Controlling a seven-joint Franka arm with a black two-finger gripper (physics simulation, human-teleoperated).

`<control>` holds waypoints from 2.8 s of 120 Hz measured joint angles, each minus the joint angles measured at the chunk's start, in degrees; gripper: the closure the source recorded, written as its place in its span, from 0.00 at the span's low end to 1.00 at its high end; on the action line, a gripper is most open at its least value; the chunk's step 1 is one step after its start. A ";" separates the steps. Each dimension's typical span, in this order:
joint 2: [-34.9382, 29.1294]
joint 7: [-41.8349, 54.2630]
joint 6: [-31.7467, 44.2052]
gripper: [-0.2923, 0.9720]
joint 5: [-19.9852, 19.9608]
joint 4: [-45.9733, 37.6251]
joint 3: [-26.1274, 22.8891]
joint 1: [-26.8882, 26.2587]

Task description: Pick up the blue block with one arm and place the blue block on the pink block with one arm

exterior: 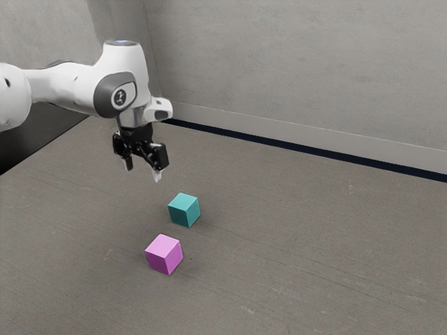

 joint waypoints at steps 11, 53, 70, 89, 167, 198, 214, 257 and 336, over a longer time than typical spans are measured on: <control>3.03 -0.84 2.47 0.23 -0.01 -0.23 0.87 0.06; 16.69 -1.67 9.02 0.23 -0.69 7.34 1.73 0.08; 17.50 -1.91 9.82 0.23 -2.52 7.37 1.70 0.08; 19.72 -2.22 10.29 0.23 -3.53 8.48 0.70 -0.16; 25.95 -3.66 10.78 0.23 -4.34 12.55 -0.94 -1.40; 28.52 -4.30 10.82 0.24 -4.14 14.82 -0.85 -1.67; 29.18 -4.54 10.86 0.32 -4.20 14.98 -0.85 -1.67; 27.36 -4.97 10.54 0.45 -4.70 14.21 -0.91 -1.67; 4.96 -2.48 10.68 0.50 -7.97 -9.17 -2.20 -1.98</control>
